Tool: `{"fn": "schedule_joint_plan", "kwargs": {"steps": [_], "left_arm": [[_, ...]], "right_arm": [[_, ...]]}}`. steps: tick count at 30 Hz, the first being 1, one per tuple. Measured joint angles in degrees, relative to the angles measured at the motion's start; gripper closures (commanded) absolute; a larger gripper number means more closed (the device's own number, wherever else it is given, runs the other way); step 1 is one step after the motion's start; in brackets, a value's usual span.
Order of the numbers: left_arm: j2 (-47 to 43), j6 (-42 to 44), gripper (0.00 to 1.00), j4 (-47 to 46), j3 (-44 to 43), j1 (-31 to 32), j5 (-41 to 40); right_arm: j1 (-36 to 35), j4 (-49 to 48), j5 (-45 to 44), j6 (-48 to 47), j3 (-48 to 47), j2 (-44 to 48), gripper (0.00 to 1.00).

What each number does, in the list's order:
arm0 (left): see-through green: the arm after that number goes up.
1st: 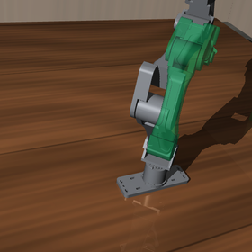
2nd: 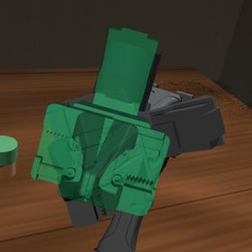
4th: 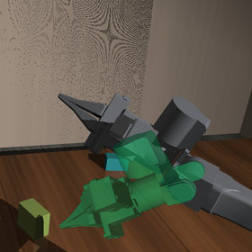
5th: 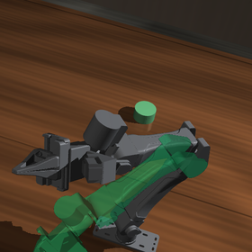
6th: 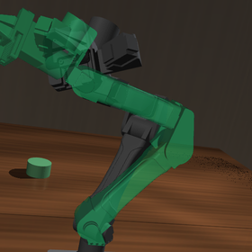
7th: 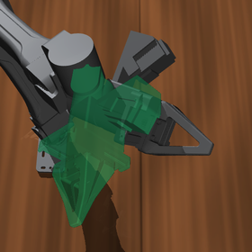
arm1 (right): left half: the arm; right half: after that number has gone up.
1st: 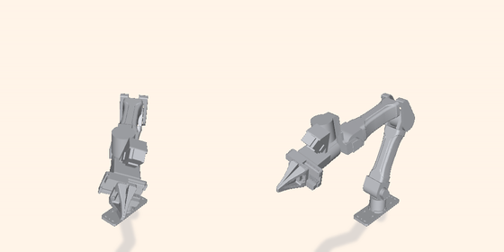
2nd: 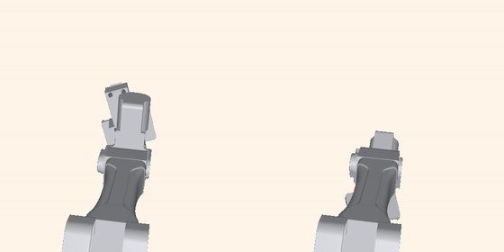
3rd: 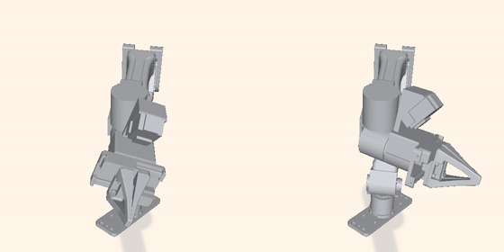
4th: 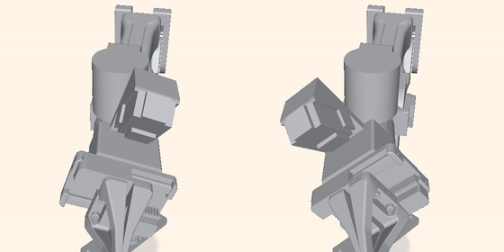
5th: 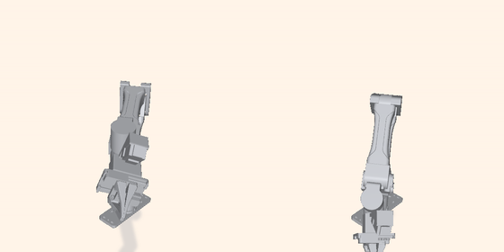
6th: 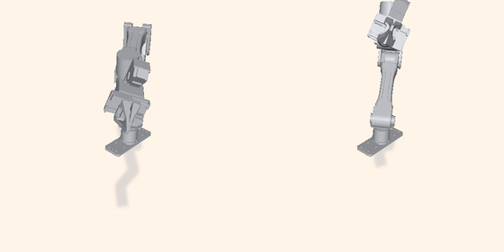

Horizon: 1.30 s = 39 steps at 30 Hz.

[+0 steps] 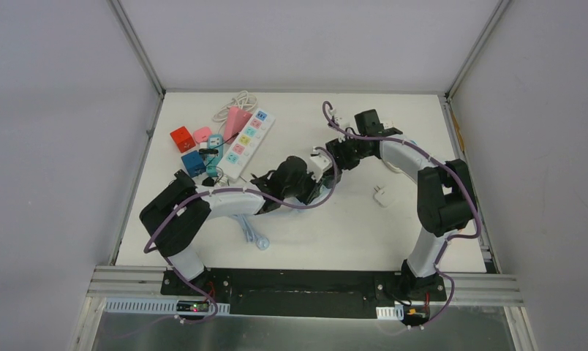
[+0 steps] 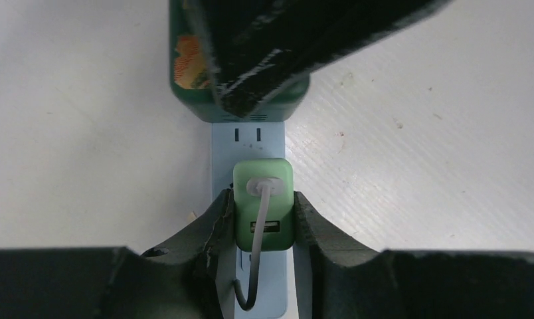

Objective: Pull the plug off the socket
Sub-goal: Remove the plug from the socket.

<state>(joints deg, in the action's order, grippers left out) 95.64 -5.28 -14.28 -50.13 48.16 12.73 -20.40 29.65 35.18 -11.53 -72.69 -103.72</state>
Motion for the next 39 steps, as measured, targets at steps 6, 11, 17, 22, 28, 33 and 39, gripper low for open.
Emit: {"fn": "schedule_joint_plan", "kwargs": {"steps": [6, 11, 17, 22, 28, 33, 39], "left_arm": [[-0.37, 7.89, 1.0, 1.9, -0.39, 6.29, -11.89], [-0.59, -0.44, 1.0, -0.55, 0.7, 1.01, -3.85], [-1.66, -4.04, 1.0, -1.7, 2.27, -0.66, -0.96], [-2.93, 6.47, 1.0, 1.97, 1.97, 7.63, -12.83], [-3.08, 6.56, 1.0, 1.9, 2.1, 8.15, -15.91], [-5.4, -6.25, 1.0, -2.36, 5.64, -0.42, -3.5], [-10.21, 0.55, 1.0, 2.4, 2.45, 5.14, -8.33]], "right_arm": [[0.0, 0.44, 0.2, -0.66, 0.0, 0.0, 0.62], [-0.07, 0.55, 0.22, -0.98, -0.02, 0.0, 0.62], [-0.52, 0.24, 0.24, -0.94, -0.26, -0.2, 0.63], [-1.2, 1.95, 0.81, -1.4, -0.28, -0.22, 0.63], [-1.29, 2.8, 0.68, -1.68, -0.85, -0.63, 0.63], [-1.62, 2.73, 0.66, -1.51, -1.38, -1.11, 0.63], [-1.66, 3.32, 0.44, -1.77, -1.57, -1.14, 0.63]]}}
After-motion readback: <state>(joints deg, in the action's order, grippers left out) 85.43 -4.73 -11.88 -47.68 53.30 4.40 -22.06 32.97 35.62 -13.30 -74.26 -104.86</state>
